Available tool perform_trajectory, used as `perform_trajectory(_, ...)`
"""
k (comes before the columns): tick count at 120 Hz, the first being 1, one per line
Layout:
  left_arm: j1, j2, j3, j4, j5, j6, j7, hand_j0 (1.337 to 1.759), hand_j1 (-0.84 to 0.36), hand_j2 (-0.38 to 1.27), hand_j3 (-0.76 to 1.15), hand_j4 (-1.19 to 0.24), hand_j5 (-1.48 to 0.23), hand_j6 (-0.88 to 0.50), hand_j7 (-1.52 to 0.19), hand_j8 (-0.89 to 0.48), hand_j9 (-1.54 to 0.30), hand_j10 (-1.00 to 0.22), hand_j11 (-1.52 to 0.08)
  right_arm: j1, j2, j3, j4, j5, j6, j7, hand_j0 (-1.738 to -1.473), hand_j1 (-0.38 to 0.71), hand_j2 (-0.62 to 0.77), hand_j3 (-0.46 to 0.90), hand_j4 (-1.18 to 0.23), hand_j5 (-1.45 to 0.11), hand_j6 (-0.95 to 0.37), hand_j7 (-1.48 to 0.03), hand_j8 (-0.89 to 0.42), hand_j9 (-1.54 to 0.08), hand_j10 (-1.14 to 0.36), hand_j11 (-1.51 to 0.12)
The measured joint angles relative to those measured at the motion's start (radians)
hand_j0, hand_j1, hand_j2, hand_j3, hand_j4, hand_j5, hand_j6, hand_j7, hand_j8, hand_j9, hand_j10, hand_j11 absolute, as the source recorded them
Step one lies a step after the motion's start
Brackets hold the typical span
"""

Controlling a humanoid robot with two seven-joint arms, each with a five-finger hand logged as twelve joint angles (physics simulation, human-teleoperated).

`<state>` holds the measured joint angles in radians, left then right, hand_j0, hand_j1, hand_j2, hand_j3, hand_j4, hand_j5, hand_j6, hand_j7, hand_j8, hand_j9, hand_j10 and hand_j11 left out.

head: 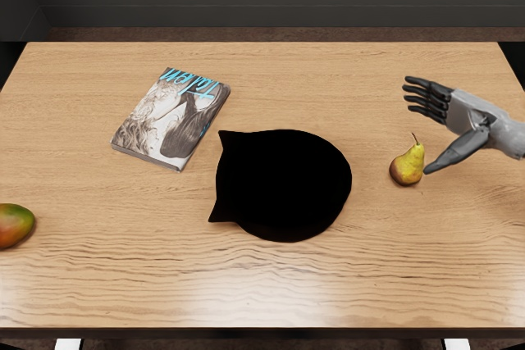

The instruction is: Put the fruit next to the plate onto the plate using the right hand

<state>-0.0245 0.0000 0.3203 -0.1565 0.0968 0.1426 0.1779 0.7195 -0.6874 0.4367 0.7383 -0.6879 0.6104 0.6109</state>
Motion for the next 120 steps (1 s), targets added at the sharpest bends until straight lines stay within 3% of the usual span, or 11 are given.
perform_trajectory(86, 0.0, 0.0, 0.0, 0.0, 0.0, 0.0, 0.0, 1.658, 0.35, 0.0, 0.0, 0.0, 0.0, 0.0, 0.0, 0.0, 0.0, 0.0, 0.0, -0.052, 0.05, 0.001, -0.007, -0.002, 0.0, 0.0, -1.658, -0.3, 0.0, 0.0, -0.05, -0.06, -0.05, -0.06, -0.05, -0.06, -0.04, -0.06)
perform_trajectory(120, 0.0, 0.0, 0.0, 0.0, 0.0, 0.0, 0.0, 1.658, 0.35, 0.0, 0.0, 0.0, 0.0, 0.0, 0.0, 0.0, 0.0, 0.0, 0.0, -0.063, 0.053, 0.0, -0.018, -0.002, 0.0, 0.0, -1.658, -0.25, -0.01, 0.0, -0.09, -0.11, -0.09, -0.11, -0.09, -0.11, -0.09, -0.11)
